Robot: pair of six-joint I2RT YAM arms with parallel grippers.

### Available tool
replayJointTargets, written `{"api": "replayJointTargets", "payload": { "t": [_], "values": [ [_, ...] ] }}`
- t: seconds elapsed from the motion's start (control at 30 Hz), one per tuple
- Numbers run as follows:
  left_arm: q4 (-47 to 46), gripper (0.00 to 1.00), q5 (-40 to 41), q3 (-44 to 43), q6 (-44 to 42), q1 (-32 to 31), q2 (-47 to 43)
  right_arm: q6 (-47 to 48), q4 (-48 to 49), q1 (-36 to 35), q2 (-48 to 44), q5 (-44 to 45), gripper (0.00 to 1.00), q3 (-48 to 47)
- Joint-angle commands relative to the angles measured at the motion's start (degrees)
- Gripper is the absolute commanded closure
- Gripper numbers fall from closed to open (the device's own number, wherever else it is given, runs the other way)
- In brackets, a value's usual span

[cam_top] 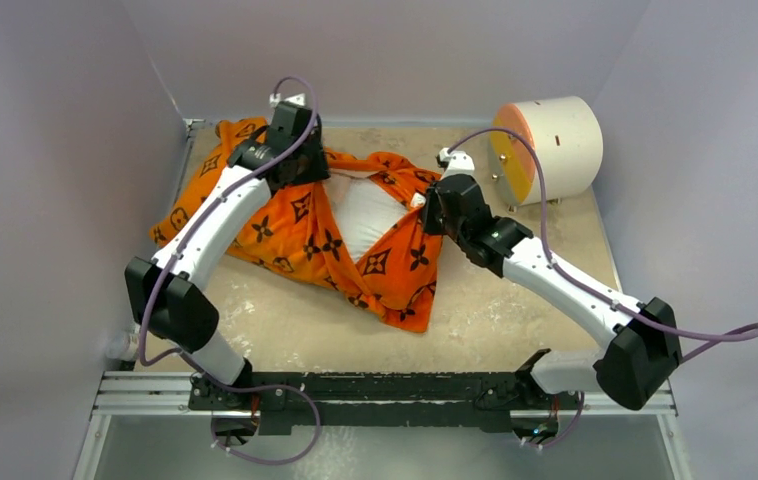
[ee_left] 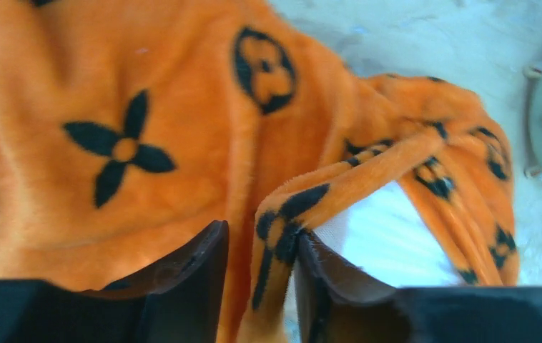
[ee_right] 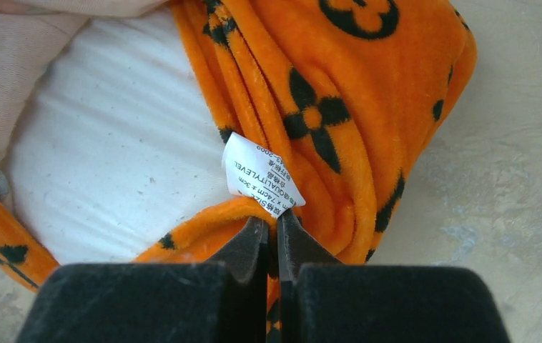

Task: Remove the pillowcase from the pillow
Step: Remove the pillow from the pillowcase.

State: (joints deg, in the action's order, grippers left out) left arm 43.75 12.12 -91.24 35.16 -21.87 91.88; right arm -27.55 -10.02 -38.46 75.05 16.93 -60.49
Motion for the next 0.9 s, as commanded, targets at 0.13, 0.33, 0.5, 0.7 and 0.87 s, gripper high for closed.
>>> {"api": "replayJointTargets", "payload": {
  "t": [0.13,0.33,0.5,0.7,0.87],
  "values": [
    [-5.9,0.31,-26.8,-17.2,-4.1,-10.4,-0.4,2.9,-0.1,1.9,-2.8,0.2,1.00,0.0],
    [-4.6,0.24,-26.2,-12.1,-4.7,-13.8,0.6,2.2,-0.8,2.5,-4.6,0.2,1.00,2.2],
    [-7.5,0.22,-18.9,-0.2,-0.9,-13.6,-0.8,2.1,-1.4,2.8,-6.4,0.8,1.00,3.8],
    [-4.0,0.17,-2.1,4.0,4.3,-13.4,1.9,2.1,-1.4,3.0,-7.2,0.5,1.00,5.0],
    [-2.8,0.15,5.9,3.6,4.8,-14.8,4.0,2.1,-1.6,3.1,-7.5,0.7,1.00,5.4]
  ]
}}
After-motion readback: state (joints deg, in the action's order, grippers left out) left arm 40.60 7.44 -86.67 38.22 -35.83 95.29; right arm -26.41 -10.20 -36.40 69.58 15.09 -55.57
